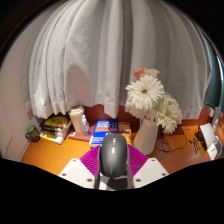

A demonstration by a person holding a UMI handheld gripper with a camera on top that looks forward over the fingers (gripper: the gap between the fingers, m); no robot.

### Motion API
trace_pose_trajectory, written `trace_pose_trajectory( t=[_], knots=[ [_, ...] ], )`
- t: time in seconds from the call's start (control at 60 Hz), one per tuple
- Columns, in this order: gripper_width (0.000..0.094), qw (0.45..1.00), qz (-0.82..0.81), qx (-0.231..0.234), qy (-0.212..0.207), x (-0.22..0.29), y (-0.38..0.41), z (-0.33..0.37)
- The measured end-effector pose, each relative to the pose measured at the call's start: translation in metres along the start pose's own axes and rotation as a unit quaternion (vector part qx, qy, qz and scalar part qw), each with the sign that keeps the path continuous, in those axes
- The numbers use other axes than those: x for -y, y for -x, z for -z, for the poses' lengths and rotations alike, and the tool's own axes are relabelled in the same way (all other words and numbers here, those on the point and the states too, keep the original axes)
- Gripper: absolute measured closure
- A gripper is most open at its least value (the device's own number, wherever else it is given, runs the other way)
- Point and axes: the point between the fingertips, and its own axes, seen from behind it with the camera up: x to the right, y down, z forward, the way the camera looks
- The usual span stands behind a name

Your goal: Arrange mouse

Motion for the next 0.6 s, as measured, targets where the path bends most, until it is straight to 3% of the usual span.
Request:
trace_pose_trajectory(
  t=[0.1, 0.35, 0.483, 0.6],
  knots=[
    [0.0559, 0.998, 0.001, -0.020, 0.054, -0.057, -0.047, -0.036],
    [0.0558, 0.987, -0.013, -0.003, 0.158, -0.180, -0.078, -0.110],
    [0.0554, 0.982, -0.009, 0.009, 0.189, -0.213, -0.073, -0.115],
    [0.0501, 0.984, -0.027, 0.010, 0.174, -0.211, -0.075, -0.114]
  ],
)
